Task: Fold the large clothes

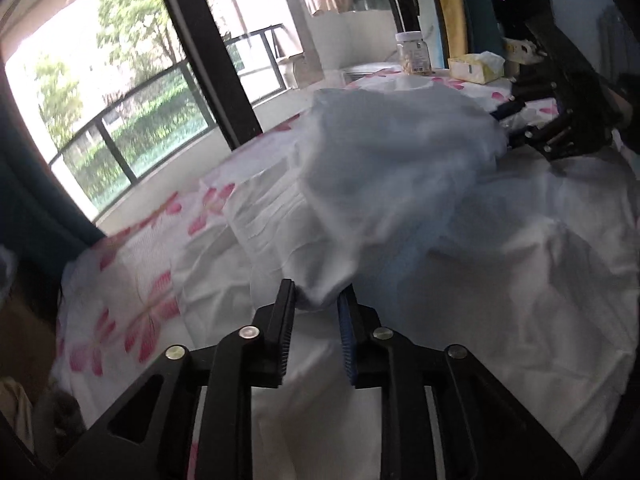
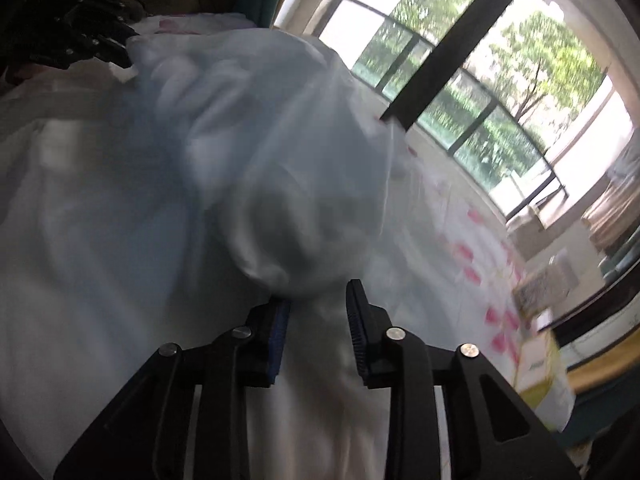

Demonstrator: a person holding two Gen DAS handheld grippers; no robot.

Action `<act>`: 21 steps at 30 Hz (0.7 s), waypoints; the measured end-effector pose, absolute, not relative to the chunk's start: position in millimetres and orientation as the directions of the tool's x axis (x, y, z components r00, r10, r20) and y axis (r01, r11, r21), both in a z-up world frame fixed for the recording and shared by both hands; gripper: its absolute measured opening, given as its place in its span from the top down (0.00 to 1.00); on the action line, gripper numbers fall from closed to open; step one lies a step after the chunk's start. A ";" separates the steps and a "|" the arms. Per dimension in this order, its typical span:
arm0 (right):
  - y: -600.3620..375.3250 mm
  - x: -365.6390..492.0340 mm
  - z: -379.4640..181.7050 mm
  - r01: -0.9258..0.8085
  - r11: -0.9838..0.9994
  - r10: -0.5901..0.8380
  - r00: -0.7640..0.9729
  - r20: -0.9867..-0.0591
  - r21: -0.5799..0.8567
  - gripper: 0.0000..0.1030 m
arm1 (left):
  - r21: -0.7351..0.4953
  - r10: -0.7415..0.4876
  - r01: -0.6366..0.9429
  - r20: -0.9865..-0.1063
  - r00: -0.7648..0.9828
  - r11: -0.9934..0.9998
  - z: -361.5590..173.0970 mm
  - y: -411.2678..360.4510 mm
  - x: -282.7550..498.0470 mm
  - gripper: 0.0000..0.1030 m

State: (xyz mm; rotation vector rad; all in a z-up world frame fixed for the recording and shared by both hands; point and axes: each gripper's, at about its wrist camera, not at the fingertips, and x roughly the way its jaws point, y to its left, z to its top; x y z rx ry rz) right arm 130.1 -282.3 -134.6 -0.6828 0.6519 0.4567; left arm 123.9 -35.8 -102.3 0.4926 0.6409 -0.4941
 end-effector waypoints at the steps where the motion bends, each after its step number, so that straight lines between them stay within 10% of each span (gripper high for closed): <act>1: -289.1 126.9 -132.2 -0.583 0.705 0.180 0.699 -0.692 -0.405 0.72 | 0.266 -0.277 0.571 -0.670 0.689 0.776 -104.0 -32.8 122.4 0.75; 21: -184.6 187.2 -82.7 -0.675 0.726 0.436 0.598 -0.673 -0.128 0.62 | -0.028 -0.449 0.542 -0.596 0.666 0.840 -61.0 -28.5 173.9 0.74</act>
